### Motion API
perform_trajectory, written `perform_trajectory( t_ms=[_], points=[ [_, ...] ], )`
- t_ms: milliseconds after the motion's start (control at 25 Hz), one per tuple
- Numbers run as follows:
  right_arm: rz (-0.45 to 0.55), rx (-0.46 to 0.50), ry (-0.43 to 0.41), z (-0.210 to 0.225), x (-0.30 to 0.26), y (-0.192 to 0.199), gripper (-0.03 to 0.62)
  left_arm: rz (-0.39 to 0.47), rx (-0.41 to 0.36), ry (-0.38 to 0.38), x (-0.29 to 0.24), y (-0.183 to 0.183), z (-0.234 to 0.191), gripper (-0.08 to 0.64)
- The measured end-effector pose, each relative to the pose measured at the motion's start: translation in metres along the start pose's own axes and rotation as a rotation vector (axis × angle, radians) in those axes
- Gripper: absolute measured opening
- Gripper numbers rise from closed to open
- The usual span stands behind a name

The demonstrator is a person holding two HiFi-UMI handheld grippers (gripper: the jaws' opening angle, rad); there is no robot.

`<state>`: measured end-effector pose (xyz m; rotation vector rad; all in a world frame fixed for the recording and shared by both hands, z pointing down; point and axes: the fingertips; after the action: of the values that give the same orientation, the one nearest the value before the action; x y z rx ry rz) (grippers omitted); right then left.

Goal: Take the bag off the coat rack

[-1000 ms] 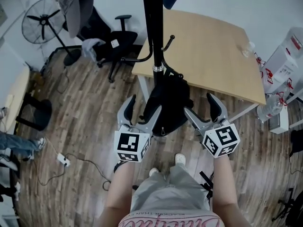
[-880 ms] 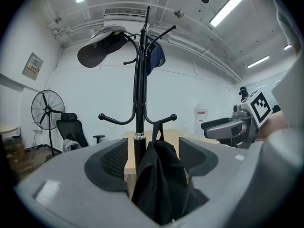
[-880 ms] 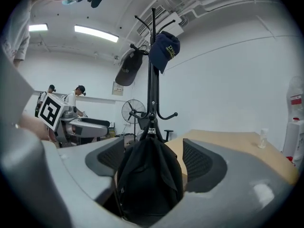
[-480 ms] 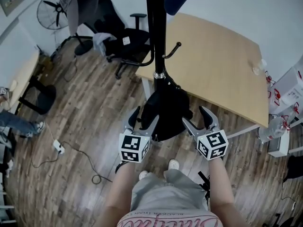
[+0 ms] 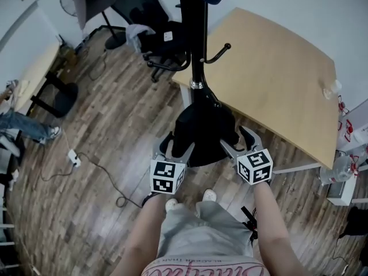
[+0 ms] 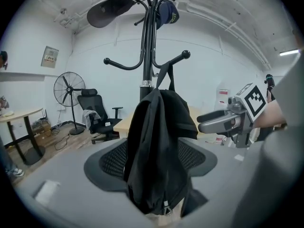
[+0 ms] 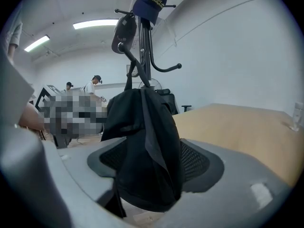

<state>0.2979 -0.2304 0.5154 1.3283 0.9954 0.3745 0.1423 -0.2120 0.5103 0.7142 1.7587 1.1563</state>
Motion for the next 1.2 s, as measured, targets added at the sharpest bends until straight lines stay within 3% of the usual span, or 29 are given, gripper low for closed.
perform_trajectory(
  t_ms=[320,720,880,1200],
  points=[
    [-0.085,0.002,0.013,0.016,-0.029,0.027,0.339,-0.076,0.035,-0.039,-0.021,0.027,-0.01,0.348],
    [-0.219,0.01,-0.04,0.024,-0.072,0.058,0.339,-0.144,0.09,-0.095,-0.046,0.05,-0.022,0.336],
    [-0.228,0.03,-0.068,0.024,-0.082,0.061,0.339,-0.148,0.098,-0.102,-0.055,0.052,-0.024,0.325],
    [-0.228,0.043,-0.117,0.022,-0.094,0.063,0.278,-0.168,0.074,-0.123,-0.074,0.056,-0.022,0.262]
  ],
)
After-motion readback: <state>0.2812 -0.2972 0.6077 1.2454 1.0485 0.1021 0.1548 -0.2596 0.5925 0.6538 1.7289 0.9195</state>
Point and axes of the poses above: the fingertips, and each gripper's own axes: x backward along the fingers, z to its right, y out of its underside, and after that the axes turned 8 degrees about x, right-handed
